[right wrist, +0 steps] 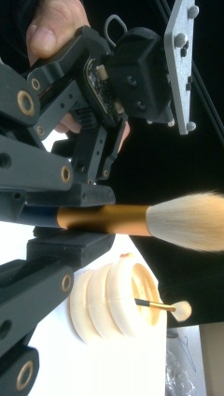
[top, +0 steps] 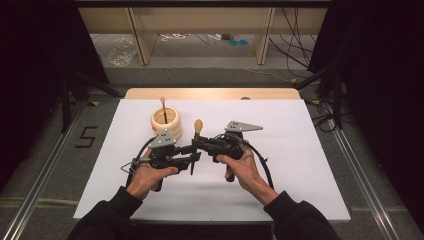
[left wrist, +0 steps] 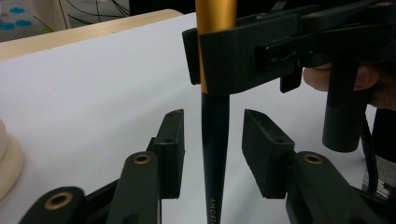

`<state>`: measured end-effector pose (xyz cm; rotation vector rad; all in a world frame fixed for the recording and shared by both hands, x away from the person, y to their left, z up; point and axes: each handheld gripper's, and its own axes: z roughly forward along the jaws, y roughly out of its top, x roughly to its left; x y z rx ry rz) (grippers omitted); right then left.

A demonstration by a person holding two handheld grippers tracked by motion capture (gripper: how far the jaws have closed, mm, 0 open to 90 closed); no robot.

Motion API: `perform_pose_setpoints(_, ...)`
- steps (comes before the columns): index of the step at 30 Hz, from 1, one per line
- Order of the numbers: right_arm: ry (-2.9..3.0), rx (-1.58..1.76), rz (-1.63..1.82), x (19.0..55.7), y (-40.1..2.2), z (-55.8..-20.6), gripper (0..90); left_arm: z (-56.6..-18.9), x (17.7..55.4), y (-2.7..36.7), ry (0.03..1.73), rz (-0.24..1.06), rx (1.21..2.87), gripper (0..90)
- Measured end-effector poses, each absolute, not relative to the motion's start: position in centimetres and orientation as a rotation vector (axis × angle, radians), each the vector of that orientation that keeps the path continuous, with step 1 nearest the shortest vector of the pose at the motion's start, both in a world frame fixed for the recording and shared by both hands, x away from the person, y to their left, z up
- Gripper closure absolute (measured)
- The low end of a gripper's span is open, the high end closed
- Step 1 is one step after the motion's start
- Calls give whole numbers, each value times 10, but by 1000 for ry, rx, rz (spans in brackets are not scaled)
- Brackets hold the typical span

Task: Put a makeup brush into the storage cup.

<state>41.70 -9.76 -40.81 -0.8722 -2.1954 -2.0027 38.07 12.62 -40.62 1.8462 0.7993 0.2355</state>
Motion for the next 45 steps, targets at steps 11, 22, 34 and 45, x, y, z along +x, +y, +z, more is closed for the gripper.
perform_pose_setpoints(11, -2203, -841, -2013, 415, -96, -406, 779, -409, 383, 127, 814, 214, 1836, 669)
perform_pose_setpoints(22, -2198, -854, -1990, 414, -95, -407, 779, -410, 383, 127, 803, 188, 1814, 771)
perform_pose_setpoints(34, -2235, -925, -2024, 417, -100, -403, 468, -412, 388, 137, 845, 236, 1778, 779)
perform_pose_setpoints(45, -2406, -1001, -1986, 415, -117, -400, 285, -408, 398, 157, 916, 335, 1701, 779)
